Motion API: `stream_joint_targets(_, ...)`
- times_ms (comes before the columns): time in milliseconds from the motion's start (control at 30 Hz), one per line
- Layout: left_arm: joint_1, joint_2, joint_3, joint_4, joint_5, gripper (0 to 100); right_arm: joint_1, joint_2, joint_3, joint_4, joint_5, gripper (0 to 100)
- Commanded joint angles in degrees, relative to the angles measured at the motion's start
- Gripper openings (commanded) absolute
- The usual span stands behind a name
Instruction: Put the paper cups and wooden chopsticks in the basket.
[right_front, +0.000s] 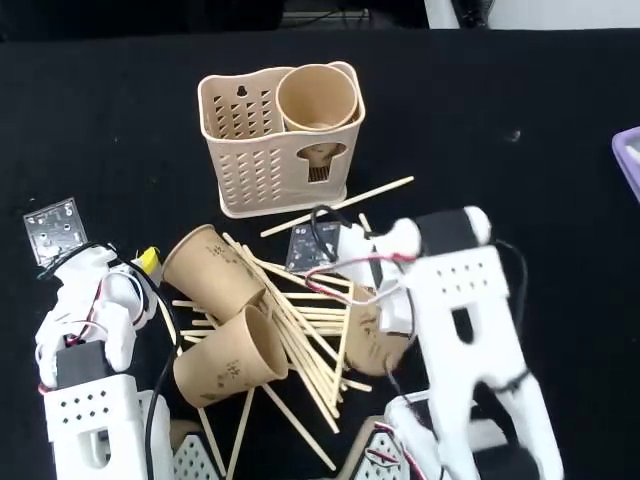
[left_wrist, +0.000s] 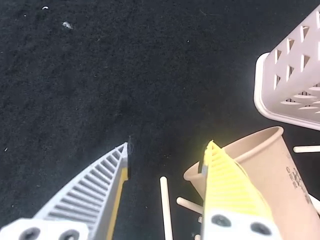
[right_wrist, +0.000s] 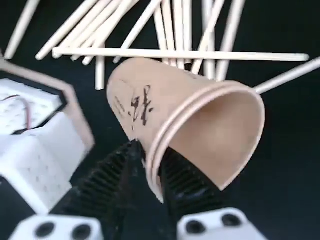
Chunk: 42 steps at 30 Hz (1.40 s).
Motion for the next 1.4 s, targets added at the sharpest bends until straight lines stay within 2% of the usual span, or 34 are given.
stream_joint_targets(0,0.31,-0.79,-0.48,-0.97,-0.18,25,1.05,-10.59,-3.74,1.93,-0.53,1.1)
stream_joint_targets(267,0.48,-0.79,-0.48,-0.97,-0.18,25,0.97,-27.56,-14.64,0.79,-11.25,1.1)
stream_joint_targets(433,0.48,-0.79,-0.48,-0.97,-0.18,25,0.97,-26.07,-25.71,-8.35,-20.40,1.1)
stream_joint_targets(600,0.31,-0.79,-0.40,-0.97,-0.18,25,-0.62,-14.73,-32.13,-18.99,-25.85,1.1)
stream_joint_targets(767,0.22,-0.79,-0.40,-0.97,-0.18,25,-5.89,1.98,-43.65,-19.87,-26.29,1.1)
stream_joint_targets(933,0.22,-0.79,-0.40,-0.97,-0.18,25,-9.58,17.89,-59.56,-15.74,-26.29,1.1)
stream_joint_targets(1133,0.22,-0.79,-0.40,-0.97,-0.18,25,-9.58,34.15,-78.46,-9.23,-26.20,1.1)
stream_joint_targets(1367,0.22,-0.79,-0.40,-0.88,-0.18,25,-9.32,46.11,-95.87,-1.58,-25.85,1.1)
